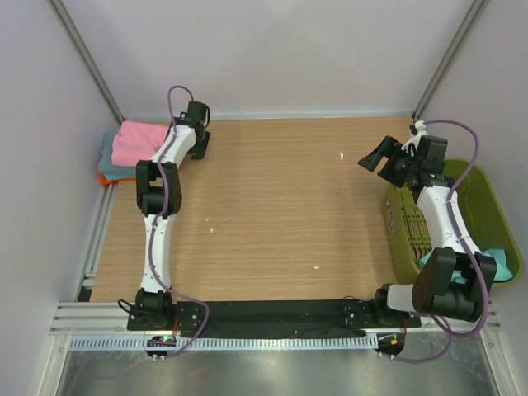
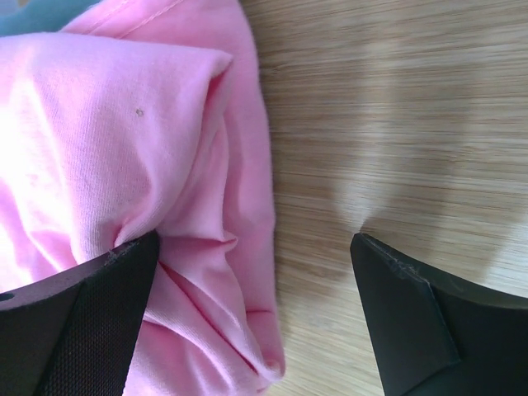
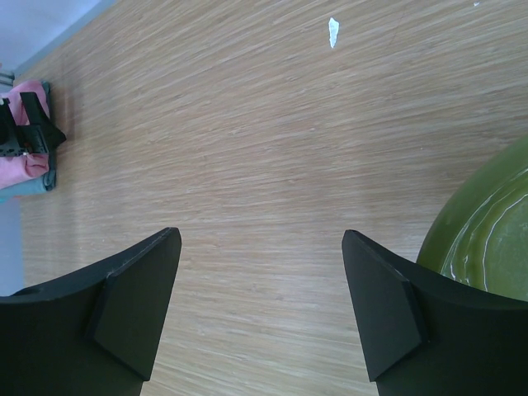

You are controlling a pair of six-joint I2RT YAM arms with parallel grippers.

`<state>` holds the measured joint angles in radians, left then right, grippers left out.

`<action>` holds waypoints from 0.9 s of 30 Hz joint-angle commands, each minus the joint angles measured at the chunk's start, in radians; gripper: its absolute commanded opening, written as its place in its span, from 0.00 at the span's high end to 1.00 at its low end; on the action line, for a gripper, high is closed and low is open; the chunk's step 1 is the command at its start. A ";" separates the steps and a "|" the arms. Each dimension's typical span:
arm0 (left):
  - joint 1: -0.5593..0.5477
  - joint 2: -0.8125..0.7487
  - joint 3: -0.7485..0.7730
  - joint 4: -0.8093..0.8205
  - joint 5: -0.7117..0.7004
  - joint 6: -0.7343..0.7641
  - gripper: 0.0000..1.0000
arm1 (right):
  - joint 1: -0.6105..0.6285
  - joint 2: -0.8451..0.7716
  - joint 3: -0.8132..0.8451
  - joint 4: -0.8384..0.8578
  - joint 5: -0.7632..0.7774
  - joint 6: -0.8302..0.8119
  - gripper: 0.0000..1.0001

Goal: Fold and stack the t-shirts
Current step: Neatly place the folded tshirt to the corner

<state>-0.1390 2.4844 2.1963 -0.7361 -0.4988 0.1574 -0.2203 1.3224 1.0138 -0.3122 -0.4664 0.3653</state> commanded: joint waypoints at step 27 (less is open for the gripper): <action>0.052 -0.220 0.151 -0.095 0.542 -0.142 0.00 | -0.036 -0.058 -0.087 0.016 0.011 0.009 0.14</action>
<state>-0.1497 2.3558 2.2932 -0.8364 -0.0048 0.1040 -0.2302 1.2858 0.9665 -0.2729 -0.4831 0.3763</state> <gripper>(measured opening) 0.995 0.854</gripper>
